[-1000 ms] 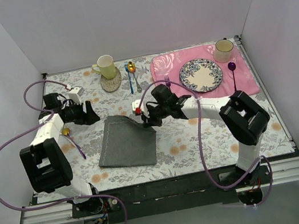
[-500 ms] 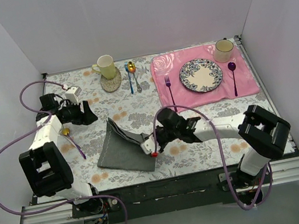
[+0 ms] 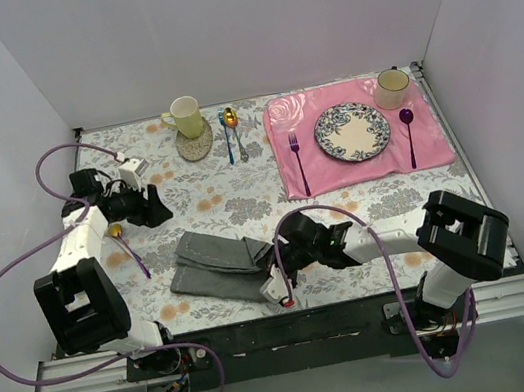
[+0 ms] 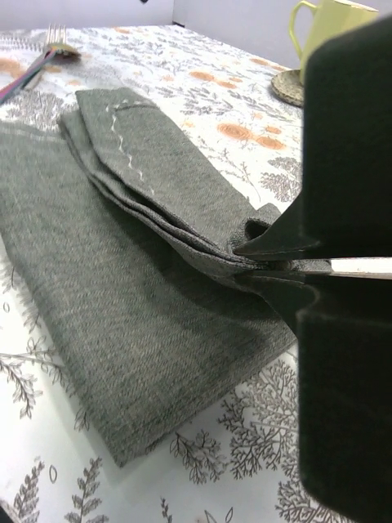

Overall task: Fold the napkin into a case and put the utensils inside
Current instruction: Fold the lower triangle-folded napkin at the center of the board.

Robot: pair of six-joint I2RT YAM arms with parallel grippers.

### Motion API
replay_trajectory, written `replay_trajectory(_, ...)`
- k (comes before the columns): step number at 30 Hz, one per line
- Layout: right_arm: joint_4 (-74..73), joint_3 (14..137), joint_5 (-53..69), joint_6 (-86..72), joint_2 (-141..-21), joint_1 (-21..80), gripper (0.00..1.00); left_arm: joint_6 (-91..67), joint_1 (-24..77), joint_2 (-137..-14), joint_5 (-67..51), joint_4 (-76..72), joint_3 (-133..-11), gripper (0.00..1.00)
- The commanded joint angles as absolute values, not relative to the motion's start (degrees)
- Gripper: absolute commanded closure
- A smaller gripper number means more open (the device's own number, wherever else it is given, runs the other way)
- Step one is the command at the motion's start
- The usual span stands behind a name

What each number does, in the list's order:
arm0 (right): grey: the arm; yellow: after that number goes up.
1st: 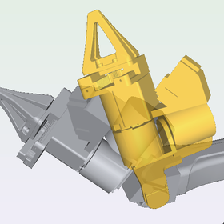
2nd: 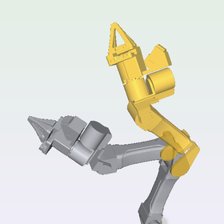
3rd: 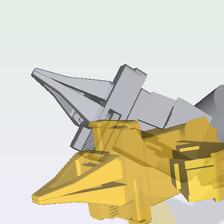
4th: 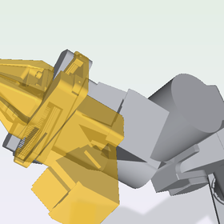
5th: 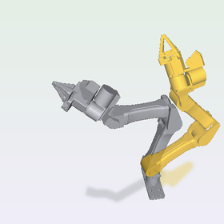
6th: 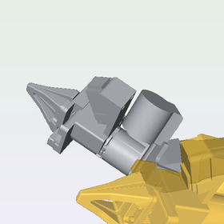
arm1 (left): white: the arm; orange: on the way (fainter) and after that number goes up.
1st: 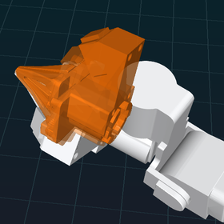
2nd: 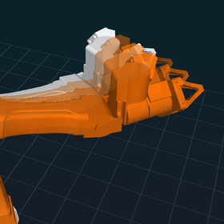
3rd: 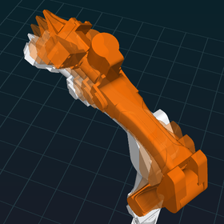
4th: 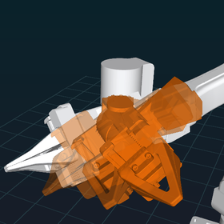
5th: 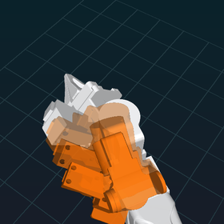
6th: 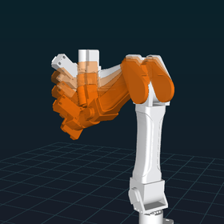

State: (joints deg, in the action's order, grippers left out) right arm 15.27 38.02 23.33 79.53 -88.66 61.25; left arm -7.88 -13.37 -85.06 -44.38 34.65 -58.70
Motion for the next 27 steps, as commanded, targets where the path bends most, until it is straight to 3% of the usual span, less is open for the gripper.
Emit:
replay_trajectory(1,16.0,39.7,21.2,82.1,-90.7,62.4,0.99,1.7,-12.3,-83.8,-47.2,42.9,-60.0,0.44)
replay_trajectory(14,17.2,39.8,16.1,82.6,-95.0,60.8,0.99,11.5,-5.9,-82.3,-42.3,46.4,-52.5,0.6)
replay_trajectory(27,22.1,36.7,18.3,88.8,-93.7,57.2,0.99,5.7,4.5,-83.2,-33.8,37.6,-46.6,0.68)
